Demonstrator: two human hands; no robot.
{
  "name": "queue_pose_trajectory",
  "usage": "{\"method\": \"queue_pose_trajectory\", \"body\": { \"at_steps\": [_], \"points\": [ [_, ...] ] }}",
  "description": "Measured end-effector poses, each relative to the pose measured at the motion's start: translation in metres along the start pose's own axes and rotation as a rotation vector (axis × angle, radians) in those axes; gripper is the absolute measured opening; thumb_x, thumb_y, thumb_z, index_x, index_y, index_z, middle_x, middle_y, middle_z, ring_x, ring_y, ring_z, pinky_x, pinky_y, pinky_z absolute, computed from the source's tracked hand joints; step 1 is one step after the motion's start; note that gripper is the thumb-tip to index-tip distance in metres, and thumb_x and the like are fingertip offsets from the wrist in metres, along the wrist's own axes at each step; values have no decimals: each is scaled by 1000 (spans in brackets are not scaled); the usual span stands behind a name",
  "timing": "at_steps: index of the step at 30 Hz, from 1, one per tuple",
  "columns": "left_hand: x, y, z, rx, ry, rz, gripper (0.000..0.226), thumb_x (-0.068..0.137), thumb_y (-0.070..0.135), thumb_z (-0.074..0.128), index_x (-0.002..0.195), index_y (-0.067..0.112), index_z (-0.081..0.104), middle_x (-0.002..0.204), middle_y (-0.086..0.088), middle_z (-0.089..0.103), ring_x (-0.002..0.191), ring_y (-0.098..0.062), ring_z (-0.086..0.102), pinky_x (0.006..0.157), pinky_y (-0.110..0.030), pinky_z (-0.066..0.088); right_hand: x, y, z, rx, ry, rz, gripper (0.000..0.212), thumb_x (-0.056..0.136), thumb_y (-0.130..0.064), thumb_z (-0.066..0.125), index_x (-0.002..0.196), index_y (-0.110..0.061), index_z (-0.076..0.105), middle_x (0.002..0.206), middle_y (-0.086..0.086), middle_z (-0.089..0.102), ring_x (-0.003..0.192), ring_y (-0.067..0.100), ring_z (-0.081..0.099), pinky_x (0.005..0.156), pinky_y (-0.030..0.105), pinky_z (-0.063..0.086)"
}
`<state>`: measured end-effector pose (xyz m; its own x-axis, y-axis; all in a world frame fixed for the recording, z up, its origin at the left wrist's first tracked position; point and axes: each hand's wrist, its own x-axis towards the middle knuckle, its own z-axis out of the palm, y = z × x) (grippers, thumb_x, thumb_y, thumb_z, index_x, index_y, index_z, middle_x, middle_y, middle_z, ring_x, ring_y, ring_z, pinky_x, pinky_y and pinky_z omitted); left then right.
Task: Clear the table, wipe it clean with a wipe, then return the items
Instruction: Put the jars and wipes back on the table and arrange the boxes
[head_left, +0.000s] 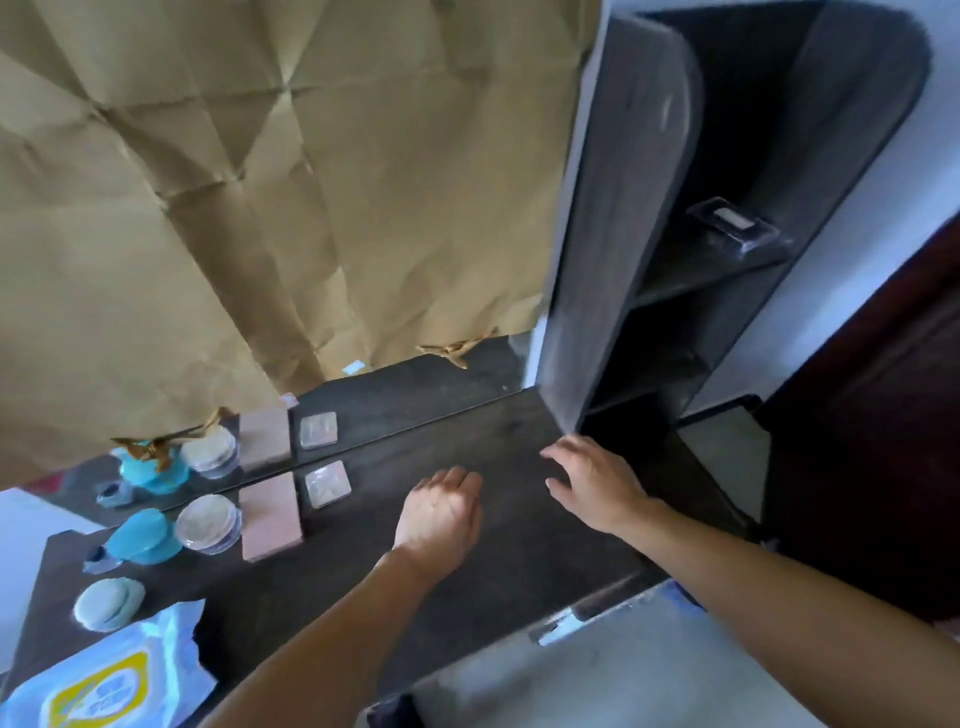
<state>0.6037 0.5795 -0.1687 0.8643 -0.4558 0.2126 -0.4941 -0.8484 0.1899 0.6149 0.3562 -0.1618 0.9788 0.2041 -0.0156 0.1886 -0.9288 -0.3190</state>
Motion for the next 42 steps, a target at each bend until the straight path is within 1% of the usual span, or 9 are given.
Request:
{"method": "queue_pose_trajectory", "body": {
  "at_steps": [3, 8, 12, 18, 23, 29, 33, 36, 42],
  "points": [
    [25, 54, 0, -40, 56, 41, 20, 76, 27, 41, 74, 17, 58, 69, 1, 57, 62, -22, 59, 52, -27, 46, -28, 42, -34, -21, 77, 24, 36, 87, -29, 60, 121, -18, 58, 119, -1, 55, 113, 18, 52, 83, 34, 49],
    [70, 122, -10, -87, 117, 147, 17, 79, 23, 47, 83, 17, 62, 74, 3, 59, 66, -20, 60, 55, -26, 46, -54, 99, -87, -27, 185, 102, 36, 87, -27, 62, 121, -15, 60, 117, 1, 57, 107, 21, 57, 79, 32, 47],
    [115, 152, -22, -156, 175, 188, 12, 80, 13, 60, 91, 14, 65, 81, 0, 61, 71, -20, 62, 56, -28, 49, -54, 134, -120, -43, 267, 155, 34, 86, -26, 64, 118, -15, 62, 111, 0, 59, 100, 21, 60, 73, 30, 48],
    [206, 186, -38, -246, 314, 231, 20, 85, 12, 57, 103, 9, 66, 97, -5, 60, 85, -22, 58, 67, -35, 54, -22, 178, -172, -102, 386, 207, 36, 88, -25, 59, 123, -15, 57, 111, 2, 55, 102, 22, 55, 75, 29, 44],
    [284, 196, -45, -278, 360, 79, 25, 83, 9, 57, 107, 5, 64, 117, -14, 55, 102, -32, 53, 85, -44, 50, 19, 196, -212, -127, 495, 180, 42, 87, -23, 60, 127, -16, 54, 121, 4, 52, 113, 23, 49, 82, 35, 47],
    [348, 194, -41, -214, 192, -161, 45, 85, 11, 50, 130, 9, 46, 148, -15, 25, 135, -33, 23, 110, -47, 26, 63, 209, -227, -109, 502, 155, 47, 89, -28, 57, 133, -16, 47, 133, 4, 44, 125, 22, 40, 86, 37, 50],
    [365, 193, -33, -153, 122, -236, 49, 88, 13, 47, 135, 13, 40, 147, -11, 25, 133, -31, 23, 111, -45, 25, 93, 216, -227, -125, 461, 112, 51, 88, -31, 59, 133, -10, 47, 138, 12, 43, 130, 30, 38, 99, 46, 43],
    [367, 192, -29, -103, 133, -220, 46, 87, 14, 48, 133, 12, 44, 143, -10, 30, 127, -31, 29, 108, -43, 30, 116, 223, -227, -162, 392, 142, 56, 90, -38, 54, 137, -10, 42, 146, 17, 35, 135, 33, 32, 108, 44, 33],
    [355, 194, -32, -103, 184, -294, 43, 84, 9, 51, 127, 12, 51, 133, -10, 37, 116, -31, 37, 101, -39, 37, 141, 229, -224, -240, 367, 123, 56, 90, -48, 46, 135, -15, 42, 142, 20, 40, 118, 35, 45, 96, 43, 37]
  ]
}}
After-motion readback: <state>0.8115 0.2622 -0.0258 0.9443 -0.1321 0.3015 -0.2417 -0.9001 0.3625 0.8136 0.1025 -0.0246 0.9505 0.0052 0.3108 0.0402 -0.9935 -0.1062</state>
